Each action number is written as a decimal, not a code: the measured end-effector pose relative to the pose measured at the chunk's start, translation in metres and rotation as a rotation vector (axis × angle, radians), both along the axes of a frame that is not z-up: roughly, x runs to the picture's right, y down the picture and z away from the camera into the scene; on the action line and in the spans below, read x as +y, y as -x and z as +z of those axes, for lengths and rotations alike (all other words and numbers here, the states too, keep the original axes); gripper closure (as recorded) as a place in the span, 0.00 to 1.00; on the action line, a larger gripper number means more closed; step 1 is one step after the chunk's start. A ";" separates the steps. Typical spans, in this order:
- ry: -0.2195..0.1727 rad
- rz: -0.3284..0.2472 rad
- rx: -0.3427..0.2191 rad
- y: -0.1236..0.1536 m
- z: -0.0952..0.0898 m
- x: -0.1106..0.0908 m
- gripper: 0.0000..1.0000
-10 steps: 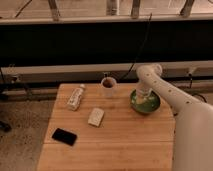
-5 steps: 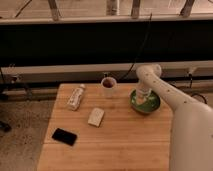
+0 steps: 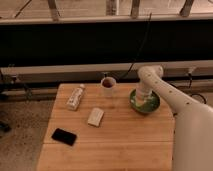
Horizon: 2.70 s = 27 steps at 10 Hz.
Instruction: Push the ceramic bowl across the table
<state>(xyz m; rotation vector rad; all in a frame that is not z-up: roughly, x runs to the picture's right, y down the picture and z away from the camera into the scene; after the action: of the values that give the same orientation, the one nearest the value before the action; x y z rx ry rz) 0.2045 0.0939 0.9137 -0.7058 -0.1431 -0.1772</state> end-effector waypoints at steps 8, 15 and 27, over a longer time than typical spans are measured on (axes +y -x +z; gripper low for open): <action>-0.008 -0.128 -0.103 0.041 -0.028 0.028 1.00; -0.015 -0.207 -0.171 0.055 -0.045 0.047 1.00; -0.012 -0.298 -0.246 0.076 -0.053 0.051 1.00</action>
<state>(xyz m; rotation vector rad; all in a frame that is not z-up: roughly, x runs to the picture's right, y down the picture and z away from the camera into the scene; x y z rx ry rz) 0.1286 0.1448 0.8604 -0.6900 -0.2715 -0.5504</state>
